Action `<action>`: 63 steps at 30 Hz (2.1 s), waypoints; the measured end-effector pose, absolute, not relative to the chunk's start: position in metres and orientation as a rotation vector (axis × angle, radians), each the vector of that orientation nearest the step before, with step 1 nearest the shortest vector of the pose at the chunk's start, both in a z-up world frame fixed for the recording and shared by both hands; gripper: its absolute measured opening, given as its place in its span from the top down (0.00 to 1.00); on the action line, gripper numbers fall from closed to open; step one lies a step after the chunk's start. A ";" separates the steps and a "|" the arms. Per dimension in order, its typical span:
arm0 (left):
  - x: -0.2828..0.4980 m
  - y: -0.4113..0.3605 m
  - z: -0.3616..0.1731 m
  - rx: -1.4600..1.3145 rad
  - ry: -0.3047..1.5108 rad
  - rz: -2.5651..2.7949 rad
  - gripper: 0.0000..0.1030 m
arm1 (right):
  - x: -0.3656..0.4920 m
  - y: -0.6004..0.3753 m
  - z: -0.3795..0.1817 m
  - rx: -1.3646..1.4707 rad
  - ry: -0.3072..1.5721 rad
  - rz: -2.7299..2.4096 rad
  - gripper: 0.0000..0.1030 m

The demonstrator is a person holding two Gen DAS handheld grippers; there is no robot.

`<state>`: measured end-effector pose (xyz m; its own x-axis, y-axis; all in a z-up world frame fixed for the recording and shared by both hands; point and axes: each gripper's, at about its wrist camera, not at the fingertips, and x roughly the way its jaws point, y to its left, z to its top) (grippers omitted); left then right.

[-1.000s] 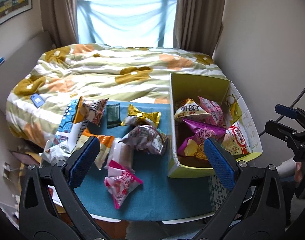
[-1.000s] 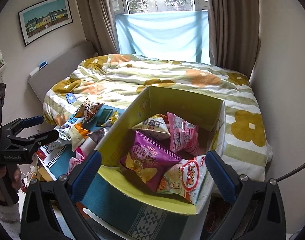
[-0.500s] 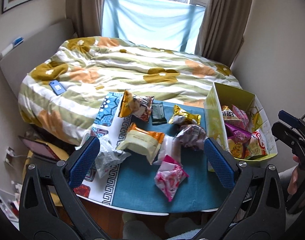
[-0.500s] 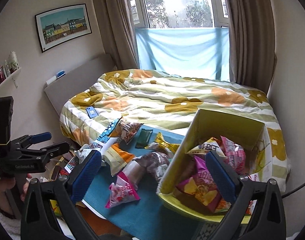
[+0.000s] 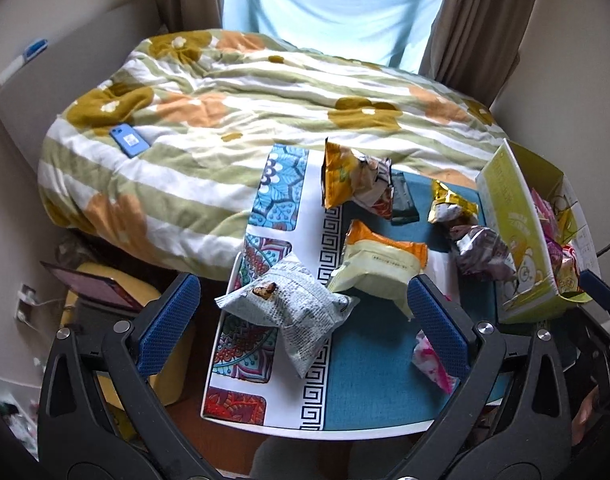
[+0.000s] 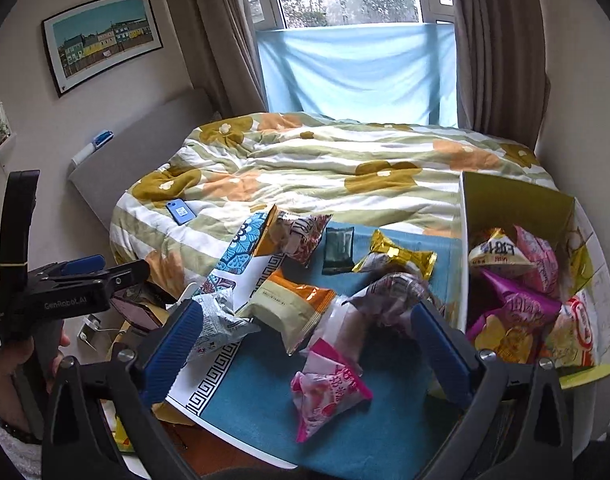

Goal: Organize snacks
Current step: 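Move both tools back over the remaining snacks on the table, then grasp the grey-white bag with the left tool while the right tool grasps the pink bag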

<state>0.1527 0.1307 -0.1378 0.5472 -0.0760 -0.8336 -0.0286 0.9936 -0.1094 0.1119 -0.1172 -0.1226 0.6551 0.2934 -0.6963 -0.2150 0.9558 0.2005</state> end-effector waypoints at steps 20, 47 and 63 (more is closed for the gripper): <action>0.209 0.130 -0.267 -0.158 1.152 0.184 0.01 | 0.131 -0.088 -0.229 0.124 1.040 0.123 0.00; 0.158 0.140 -0.261 -0.361 1.266 0.262 0.01 | 0.139 -0.103 -0.266 0.155 1.098 0.142 0.00; 0.163 0.122 -0.253 -0.240 1.287 0.252 0.01 | 0.138 -0.113 -0.267 0.198 1.099 0.147 0.00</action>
<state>0.1632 0.1217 -0.2535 0.2604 0.0509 -0.9642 -0.3171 0.9477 -0.0356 0.1378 -0.1130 -0.2670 0.4476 0.2159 -0.8678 -0.0203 0.9726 0.2315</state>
